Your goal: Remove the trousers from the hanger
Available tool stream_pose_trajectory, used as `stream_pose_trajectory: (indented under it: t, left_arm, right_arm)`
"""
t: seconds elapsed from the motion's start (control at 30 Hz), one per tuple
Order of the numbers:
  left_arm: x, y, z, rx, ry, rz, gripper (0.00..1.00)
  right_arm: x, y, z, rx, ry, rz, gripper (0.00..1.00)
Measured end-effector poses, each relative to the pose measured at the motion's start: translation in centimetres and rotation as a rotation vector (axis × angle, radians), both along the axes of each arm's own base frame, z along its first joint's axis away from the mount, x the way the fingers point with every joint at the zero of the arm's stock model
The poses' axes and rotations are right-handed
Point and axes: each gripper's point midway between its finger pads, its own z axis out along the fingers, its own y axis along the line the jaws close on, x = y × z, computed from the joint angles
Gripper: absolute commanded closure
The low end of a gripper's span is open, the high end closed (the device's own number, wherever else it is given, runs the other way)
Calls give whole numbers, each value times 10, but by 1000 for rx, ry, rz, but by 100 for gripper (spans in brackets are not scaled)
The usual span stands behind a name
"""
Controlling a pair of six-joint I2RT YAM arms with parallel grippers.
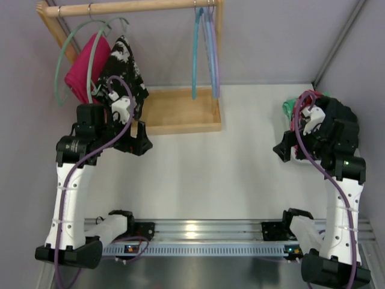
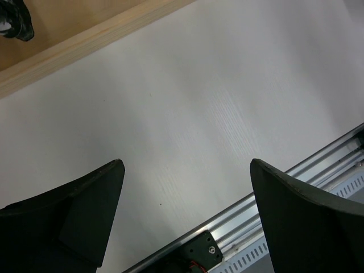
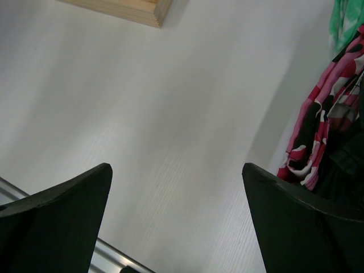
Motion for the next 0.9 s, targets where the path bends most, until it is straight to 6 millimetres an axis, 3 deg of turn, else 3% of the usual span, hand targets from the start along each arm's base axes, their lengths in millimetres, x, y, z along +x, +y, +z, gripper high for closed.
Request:
stream_pose_trajectory:
  t: [0.2,0.37,0.6,0.77,0.9]
  left_arm:
    - [1,-11,47,-44,-123,-66,1]
    - [18,-21,86,-103,-183,-85,9]
    - [61,-29,105,-187,-186,-28,8]
    - [90,-36,171,-294,-335,8,8]
    - [89,-37,215,-382,-462,38,8]
  right_arm:
    - [1,0,1,4,-5,-4,1]
    - [3,0,2,12,-2,-9,0]
    - [10,0,5,33,-10,-25,0]
    - [16,1,6,58,-6,-32,1]
    - [20,3,5,67,2,-30,1]
